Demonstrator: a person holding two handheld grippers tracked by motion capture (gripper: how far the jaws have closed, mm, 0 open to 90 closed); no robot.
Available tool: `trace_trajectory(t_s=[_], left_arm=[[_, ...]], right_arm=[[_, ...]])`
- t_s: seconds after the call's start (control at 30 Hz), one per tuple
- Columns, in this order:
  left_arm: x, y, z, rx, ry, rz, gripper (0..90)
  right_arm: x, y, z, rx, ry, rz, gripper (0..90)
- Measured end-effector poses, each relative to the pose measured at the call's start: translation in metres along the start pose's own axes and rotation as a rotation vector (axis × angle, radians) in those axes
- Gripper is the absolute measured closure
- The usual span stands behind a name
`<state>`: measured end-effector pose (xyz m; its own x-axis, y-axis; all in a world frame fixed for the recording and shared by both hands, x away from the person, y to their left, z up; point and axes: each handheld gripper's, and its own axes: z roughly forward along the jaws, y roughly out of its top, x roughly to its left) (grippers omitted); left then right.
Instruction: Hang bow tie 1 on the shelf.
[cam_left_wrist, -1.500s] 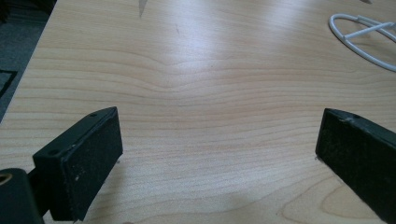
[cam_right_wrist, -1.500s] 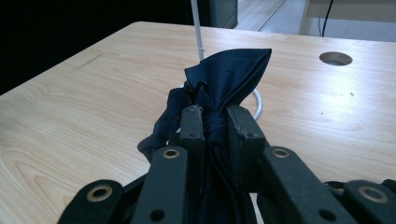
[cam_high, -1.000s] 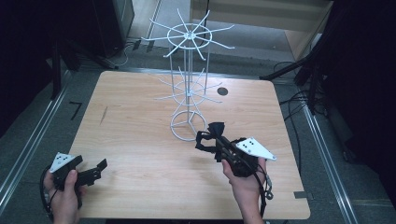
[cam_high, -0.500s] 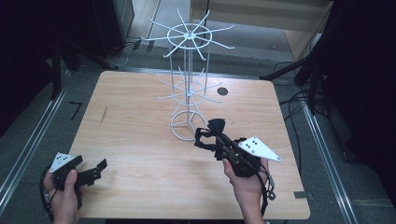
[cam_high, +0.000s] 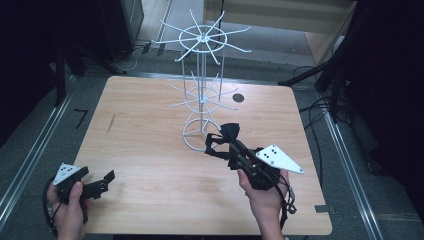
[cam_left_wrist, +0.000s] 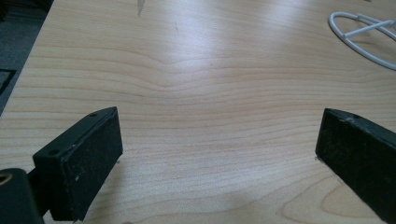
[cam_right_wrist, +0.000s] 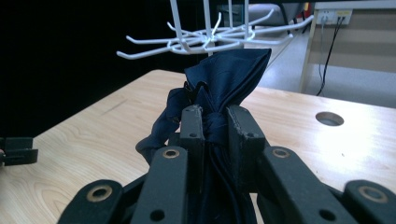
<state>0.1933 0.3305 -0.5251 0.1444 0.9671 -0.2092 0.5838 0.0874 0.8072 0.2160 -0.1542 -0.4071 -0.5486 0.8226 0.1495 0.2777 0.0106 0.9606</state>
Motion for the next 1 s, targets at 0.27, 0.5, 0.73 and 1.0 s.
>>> trace_trajectory(t_s=[0.27, 0.5, 0.73, 1.0], left_arm=[[0.0, 0.0, 0.0, 0.001, 0.0, 0.0, 1.0], [0.0, 0.0, 0.0, 0.001, 0.004, 0.0, 1.0], [0.0, 0.0, 0.0, -0.003, 0.004, 0.001, 1.0], [0.0, 0.0, 0.0, -0.002, 0.0, -0.002, 1.0]], right_arm=[[0.003, 0.006, -0.003, -0.058, 0.023, -0.011, 78.5], [0.005, 0.011, -0.004, -0.083, 0.043, -0.011, 78.5], [0.004, 0.017, 0.002, -0.098, 0.049, -0.008, 78.5], [0.004, 0.024, 0.014, -0.1, 0.049, -0.011, 78.5]])
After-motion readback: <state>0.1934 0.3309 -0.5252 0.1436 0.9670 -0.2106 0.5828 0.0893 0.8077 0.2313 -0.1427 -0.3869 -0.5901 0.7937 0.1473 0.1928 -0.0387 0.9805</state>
